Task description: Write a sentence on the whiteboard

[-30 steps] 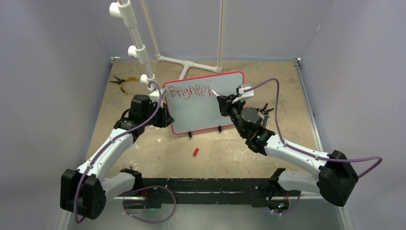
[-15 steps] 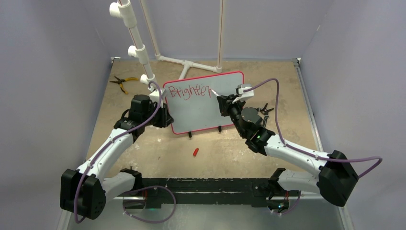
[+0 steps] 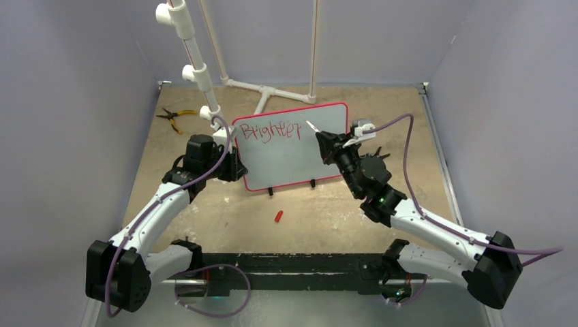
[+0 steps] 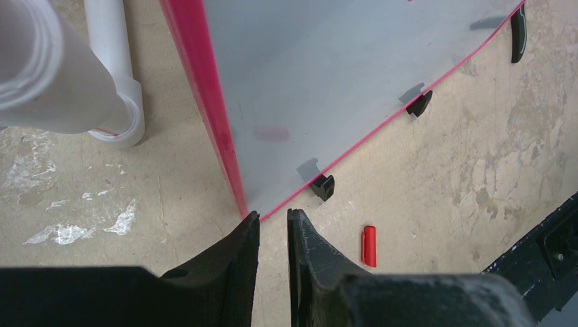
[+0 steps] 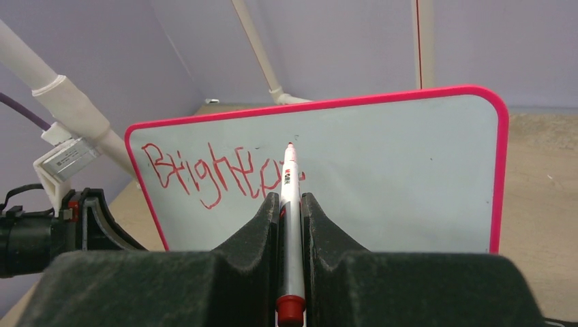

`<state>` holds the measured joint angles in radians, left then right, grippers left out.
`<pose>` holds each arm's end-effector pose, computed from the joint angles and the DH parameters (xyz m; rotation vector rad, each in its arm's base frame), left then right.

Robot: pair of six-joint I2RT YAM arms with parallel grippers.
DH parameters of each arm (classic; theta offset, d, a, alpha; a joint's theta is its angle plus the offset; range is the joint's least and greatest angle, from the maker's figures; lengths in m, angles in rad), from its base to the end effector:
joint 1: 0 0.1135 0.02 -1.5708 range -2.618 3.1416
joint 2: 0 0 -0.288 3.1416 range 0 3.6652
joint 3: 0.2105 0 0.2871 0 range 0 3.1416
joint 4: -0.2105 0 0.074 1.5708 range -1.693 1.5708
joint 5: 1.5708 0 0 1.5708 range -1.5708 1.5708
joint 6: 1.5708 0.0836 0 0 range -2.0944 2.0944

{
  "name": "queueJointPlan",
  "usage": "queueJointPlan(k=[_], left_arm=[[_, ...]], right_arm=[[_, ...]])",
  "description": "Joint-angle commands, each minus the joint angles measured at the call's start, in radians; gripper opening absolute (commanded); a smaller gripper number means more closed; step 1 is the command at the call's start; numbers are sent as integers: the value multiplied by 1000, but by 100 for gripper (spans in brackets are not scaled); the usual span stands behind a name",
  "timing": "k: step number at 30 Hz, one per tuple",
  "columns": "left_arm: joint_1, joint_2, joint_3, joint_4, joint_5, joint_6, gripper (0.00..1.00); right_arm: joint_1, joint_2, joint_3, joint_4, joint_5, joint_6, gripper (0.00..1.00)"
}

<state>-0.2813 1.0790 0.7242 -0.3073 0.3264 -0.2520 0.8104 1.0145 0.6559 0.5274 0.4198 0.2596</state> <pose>0.2701 -0.1060 0.2319 0.2153 2.2619 -0.6512 0.2315 0.1939 0.3410 -0.0406 1.4423 0.5887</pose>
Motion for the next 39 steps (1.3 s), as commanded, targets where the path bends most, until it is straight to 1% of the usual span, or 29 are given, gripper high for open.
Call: queueJointPlan(k=[1,7,15,32,39], left_arm=[[5,-11,-2,37,-1,-1,20],[5,-13,-2,37,-2,-2,20],[5,-14,-2,36,0,-1,20],[5,-7,1,36,0,0,20],[5,-3,0,36,2,1,20]], right_arm=[[-7,-40,-7,-39,-18,-32,0],[-58,-80,-36,-63,-53,-13,0],[-148,-68,-53,-34,-180,11,0],[-194,2,-53,-21,-183,34,0],[-195,16,-47,7,-230,7,0]])
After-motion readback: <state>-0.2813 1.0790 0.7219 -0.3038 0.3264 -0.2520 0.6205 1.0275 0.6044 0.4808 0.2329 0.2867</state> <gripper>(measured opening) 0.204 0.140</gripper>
